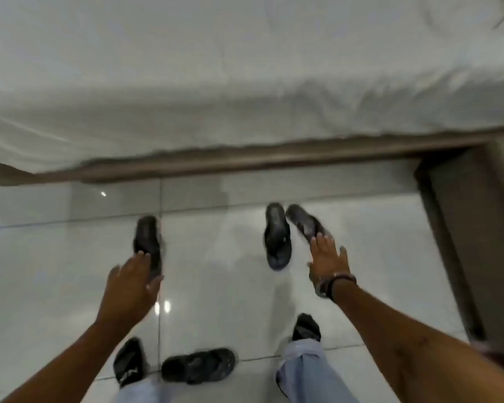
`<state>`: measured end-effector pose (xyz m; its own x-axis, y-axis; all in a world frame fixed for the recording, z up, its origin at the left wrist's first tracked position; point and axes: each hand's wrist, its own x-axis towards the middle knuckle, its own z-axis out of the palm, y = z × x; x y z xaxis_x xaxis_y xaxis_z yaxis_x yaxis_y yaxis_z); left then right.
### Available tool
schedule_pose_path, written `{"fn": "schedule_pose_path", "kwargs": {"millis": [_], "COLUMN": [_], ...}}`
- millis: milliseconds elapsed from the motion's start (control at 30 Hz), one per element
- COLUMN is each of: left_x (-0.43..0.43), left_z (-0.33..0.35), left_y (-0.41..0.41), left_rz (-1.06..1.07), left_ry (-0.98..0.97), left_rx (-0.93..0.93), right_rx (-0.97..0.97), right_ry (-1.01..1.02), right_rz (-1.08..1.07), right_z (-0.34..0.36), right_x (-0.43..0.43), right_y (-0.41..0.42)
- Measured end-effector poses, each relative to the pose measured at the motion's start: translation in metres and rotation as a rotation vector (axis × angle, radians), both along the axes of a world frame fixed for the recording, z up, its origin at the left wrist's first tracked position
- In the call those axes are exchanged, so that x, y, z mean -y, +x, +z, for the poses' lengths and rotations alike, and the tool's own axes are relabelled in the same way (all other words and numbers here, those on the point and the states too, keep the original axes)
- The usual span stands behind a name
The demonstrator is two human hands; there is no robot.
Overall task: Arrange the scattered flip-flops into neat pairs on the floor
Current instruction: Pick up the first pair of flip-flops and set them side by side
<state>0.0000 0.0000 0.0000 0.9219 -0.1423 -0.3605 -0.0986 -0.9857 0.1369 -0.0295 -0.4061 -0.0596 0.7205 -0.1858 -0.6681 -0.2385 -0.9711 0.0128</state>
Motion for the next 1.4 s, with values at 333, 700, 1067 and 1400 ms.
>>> {"fn": "schedule_pose_path", "kwargs": {"millis": [333, 700, 1067, 1400], "left_x": [-0.046, -0.071, -0.08, -0.074], "left_z": [-0.355, -0.402, -0.416, -0.415], "left_y": [0.067, 0.066, 0.069, 0.07], "left_rz": [0.262, 0.412, 0.354, 0.366], "left_ry": [0.329, 0.392, 0.405, 0.307], "left_rx": [-0.05, -0.075, -0.035, 0.03], "right_rx": [0.087, 0.209, 0.458, 0.178], "right_ry": [-0.233, -0.288, -0.205, -0.038], "right_rz": [-0.021, -0.15, -0.156, 0.075], "right_z": [-0.301, -0.354, -0.336, -0.355], "right_x": [0.053, 0.053, 0.027, -0.062], "right_y": [0.074, 0.064, 0.078, 0.087]}}
